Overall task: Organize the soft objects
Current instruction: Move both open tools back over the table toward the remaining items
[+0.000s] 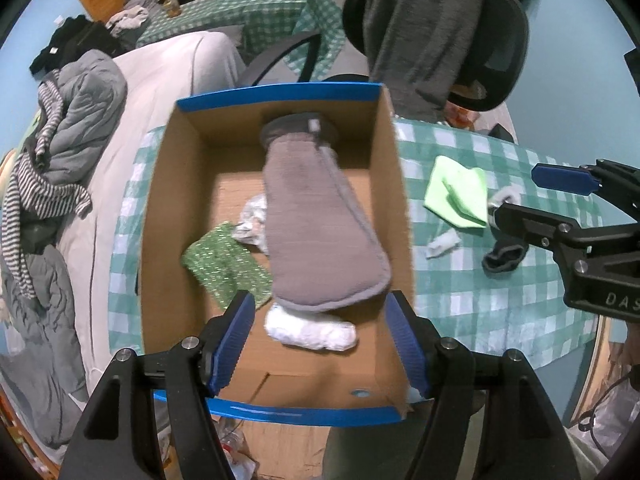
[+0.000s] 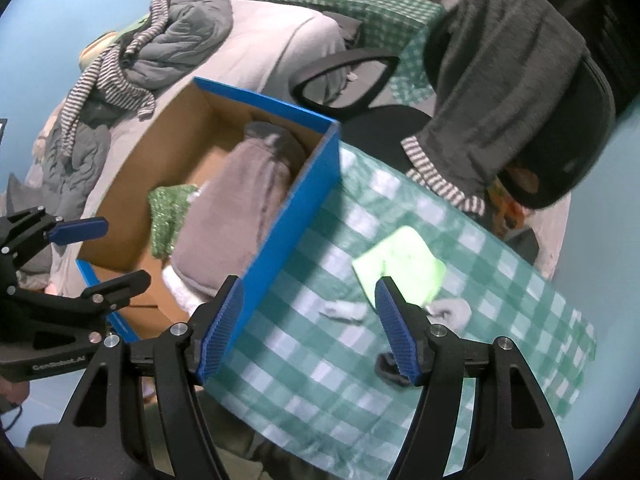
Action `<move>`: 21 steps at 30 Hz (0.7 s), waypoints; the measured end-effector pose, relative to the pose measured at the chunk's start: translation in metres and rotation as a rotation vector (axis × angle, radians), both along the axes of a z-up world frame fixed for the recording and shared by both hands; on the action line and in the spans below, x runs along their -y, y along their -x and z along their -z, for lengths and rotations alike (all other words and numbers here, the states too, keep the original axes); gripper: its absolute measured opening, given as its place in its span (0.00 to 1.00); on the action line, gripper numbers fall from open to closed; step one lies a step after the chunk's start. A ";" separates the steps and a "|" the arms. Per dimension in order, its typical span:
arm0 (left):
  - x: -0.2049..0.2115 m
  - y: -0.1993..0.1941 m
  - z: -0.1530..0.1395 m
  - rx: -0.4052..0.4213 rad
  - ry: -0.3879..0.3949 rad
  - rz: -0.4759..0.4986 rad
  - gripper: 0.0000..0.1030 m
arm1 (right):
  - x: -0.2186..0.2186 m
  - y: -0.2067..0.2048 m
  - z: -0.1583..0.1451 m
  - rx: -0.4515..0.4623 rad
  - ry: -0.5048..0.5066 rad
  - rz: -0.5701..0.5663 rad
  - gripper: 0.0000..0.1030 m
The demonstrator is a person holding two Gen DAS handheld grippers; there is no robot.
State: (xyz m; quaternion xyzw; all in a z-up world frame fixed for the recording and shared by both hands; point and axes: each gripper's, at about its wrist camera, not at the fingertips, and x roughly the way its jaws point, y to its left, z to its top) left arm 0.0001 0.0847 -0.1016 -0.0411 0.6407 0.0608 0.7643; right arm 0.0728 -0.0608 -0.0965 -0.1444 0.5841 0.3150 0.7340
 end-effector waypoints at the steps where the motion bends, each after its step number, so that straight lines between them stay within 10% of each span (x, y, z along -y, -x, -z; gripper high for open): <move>1: 0.004 -0.001 0.000 -0.001 0.000 0.006 0.67 | 0.006 -0.001 0.001 -0.003 0.000 0.008 0.66; 21: 0.081 -0.025 0.015 -0.039 0.001 0.126 0.68 | 0.111 -0.012 0.023 -0.061 0.007 0.149 0.66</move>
